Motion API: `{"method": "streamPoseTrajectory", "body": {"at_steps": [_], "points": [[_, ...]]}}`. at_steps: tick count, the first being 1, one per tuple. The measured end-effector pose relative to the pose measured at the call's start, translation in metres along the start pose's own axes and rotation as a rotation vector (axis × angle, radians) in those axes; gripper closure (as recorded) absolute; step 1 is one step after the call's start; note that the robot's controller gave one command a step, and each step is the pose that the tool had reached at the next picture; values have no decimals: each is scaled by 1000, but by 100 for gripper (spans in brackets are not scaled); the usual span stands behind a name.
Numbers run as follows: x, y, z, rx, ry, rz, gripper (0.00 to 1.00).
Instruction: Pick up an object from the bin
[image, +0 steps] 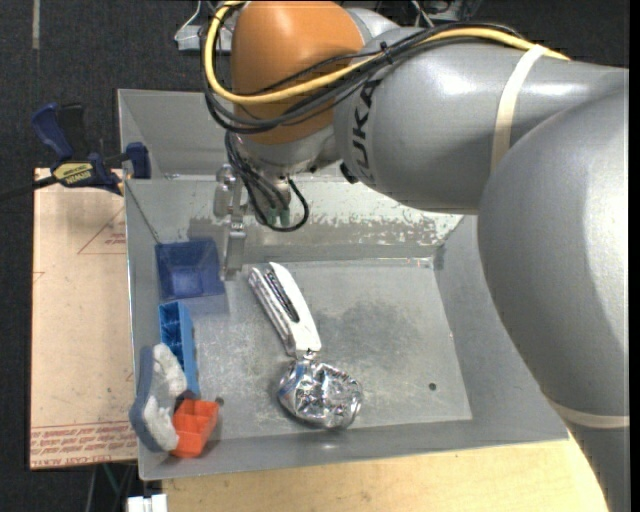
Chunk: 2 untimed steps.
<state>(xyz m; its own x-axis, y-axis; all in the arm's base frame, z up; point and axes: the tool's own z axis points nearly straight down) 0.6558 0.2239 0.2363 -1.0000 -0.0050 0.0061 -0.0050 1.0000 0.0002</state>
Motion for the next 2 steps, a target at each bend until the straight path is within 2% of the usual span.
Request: {"method": "streamPoseTrajectory", "body": {"at_steps": [1, 2], "points": [[-2, -2, -6, -1, -8, 5, 0], [1, 24, 148, -2, -11, -187, 0]]}}
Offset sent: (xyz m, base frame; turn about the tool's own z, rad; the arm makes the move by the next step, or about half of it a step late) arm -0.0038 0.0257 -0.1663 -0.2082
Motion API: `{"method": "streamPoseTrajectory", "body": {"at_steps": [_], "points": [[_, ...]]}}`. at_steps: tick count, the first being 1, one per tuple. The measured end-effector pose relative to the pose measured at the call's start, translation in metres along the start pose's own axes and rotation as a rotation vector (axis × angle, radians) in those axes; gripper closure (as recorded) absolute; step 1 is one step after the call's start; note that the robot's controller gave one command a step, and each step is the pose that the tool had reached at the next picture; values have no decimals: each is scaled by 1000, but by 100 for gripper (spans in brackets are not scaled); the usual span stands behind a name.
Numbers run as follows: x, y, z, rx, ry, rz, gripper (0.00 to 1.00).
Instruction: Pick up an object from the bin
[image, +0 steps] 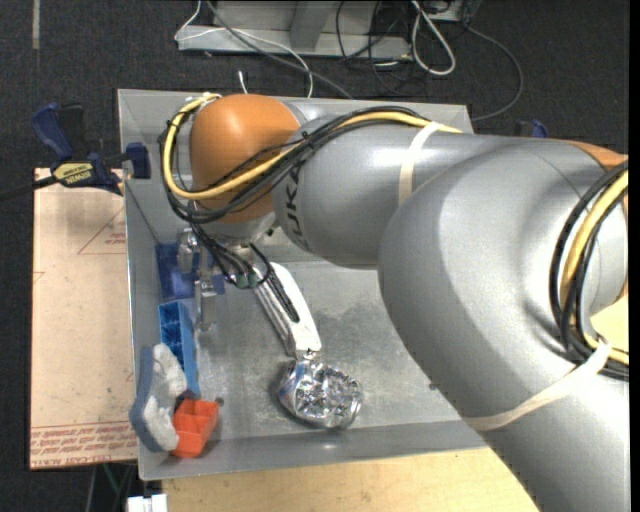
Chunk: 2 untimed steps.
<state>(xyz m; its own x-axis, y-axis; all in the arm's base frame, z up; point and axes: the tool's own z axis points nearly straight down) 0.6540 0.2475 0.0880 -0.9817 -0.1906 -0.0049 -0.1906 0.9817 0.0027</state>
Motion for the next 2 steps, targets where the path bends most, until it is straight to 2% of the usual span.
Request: {"method": "streamPoseTrajectory", "body": {"at_steps": [1, 2], "points": [[6, 3, -73, -2, -11, 65, 0], [3, 2, 20, -1, 3, -18, 0]]}}
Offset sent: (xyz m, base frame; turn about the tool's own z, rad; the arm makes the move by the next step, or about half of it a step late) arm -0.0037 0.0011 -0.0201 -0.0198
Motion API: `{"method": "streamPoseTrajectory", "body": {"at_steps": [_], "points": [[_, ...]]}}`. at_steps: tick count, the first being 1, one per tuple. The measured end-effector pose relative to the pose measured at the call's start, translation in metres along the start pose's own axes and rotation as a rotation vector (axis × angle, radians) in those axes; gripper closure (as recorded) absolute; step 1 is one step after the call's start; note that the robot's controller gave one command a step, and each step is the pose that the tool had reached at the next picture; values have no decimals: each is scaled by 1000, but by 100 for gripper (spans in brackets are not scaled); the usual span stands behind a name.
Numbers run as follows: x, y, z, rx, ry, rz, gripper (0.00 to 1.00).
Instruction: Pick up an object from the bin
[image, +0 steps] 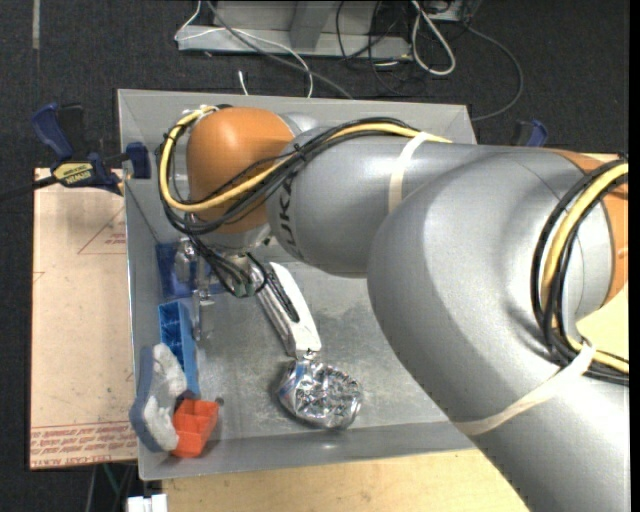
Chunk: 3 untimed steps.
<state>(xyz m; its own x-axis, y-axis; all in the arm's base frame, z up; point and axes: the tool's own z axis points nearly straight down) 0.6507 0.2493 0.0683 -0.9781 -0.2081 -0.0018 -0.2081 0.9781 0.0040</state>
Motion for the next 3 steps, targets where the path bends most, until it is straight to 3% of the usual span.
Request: {"method": "streamPoseTrajectory", "body": {"at_steps": [1, 2, 3], "points": [[8, 1, -2, -1, -20, -48, 0], [-1, -1, -2, -1, -9, -4, 100], [-1, -1, -2, -1, -9, -4, 100]]}}
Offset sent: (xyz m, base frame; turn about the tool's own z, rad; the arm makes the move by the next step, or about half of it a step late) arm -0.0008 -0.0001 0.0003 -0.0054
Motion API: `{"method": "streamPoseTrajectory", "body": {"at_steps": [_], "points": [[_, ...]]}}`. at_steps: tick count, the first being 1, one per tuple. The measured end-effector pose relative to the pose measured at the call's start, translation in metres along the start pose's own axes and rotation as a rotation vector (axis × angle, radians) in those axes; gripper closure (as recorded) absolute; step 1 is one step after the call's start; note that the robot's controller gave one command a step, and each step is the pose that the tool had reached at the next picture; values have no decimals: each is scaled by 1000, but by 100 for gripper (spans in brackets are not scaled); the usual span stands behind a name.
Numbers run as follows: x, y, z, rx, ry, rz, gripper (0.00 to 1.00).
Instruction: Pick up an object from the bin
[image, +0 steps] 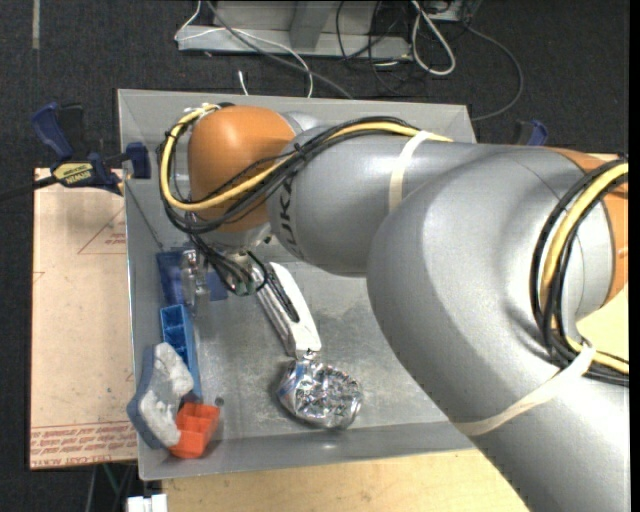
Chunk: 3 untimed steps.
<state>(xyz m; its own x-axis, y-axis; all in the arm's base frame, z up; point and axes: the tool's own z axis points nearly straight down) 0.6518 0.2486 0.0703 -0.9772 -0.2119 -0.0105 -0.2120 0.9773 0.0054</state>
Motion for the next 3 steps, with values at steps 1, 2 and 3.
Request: {"method": "streamPoseTrajectory", "body": {"at_steps": [1, 2, 3], "points": [[2, 0, -15, 1, 6, 0, 100], [0, 1, -43, -1, -1, 0, 100], [-1, 1, -57, -2, -2, 0, 100]]}}
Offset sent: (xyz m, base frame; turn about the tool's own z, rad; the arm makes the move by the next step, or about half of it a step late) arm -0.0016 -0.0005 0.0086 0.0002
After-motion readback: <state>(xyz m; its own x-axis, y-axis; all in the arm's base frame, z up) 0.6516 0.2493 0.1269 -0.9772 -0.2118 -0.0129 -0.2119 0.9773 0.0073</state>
